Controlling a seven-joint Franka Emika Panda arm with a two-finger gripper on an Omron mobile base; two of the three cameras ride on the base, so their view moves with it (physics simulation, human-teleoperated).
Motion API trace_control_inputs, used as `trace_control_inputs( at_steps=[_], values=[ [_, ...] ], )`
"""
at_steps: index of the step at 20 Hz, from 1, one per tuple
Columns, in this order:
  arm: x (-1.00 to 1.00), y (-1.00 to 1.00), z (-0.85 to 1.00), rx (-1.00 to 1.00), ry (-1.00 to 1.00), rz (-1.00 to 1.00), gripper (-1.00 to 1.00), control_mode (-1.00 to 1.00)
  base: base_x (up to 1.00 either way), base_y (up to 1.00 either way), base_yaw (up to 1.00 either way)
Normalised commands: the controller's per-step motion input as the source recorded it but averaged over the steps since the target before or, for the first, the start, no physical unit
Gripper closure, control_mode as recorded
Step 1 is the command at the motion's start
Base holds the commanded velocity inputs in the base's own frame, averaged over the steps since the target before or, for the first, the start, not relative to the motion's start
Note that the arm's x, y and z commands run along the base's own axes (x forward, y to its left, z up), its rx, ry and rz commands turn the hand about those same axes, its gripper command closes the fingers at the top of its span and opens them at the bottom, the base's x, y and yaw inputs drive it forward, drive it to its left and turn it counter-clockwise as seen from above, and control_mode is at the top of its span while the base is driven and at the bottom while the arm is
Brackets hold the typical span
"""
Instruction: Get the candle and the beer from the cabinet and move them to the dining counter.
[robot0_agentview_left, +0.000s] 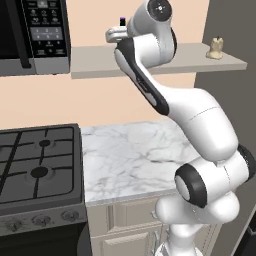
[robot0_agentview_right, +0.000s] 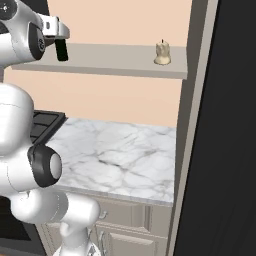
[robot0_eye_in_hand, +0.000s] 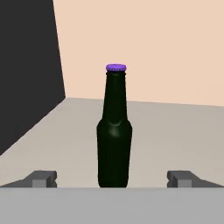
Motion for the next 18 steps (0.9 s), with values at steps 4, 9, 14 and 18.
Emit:
trace_control_inputs(
  at_steps=[4, 9, 14, 18],
  values=[
    [0.16, 0.00, 0.00, 0.00, 0.02, 0.00, -1.00, -1.00, 0.00, 0.00, 0.00],
    [0.21, 0.00, 0.00, 0.00, 0.03, 0.00, -1.00, -1.00, 0.00, 0.00, 0.00],
    [0.25, 0.00, 0.00, 0.00, 0.05, 0.00, -1.00, -1.00, 0.00, 0.00, 0.00],
    [0.24, 0.00, 0.00, 0.00, 0.05, 0.00, -1.00, -1.00, 0.00, 0.00, 0.00]
  ],
)
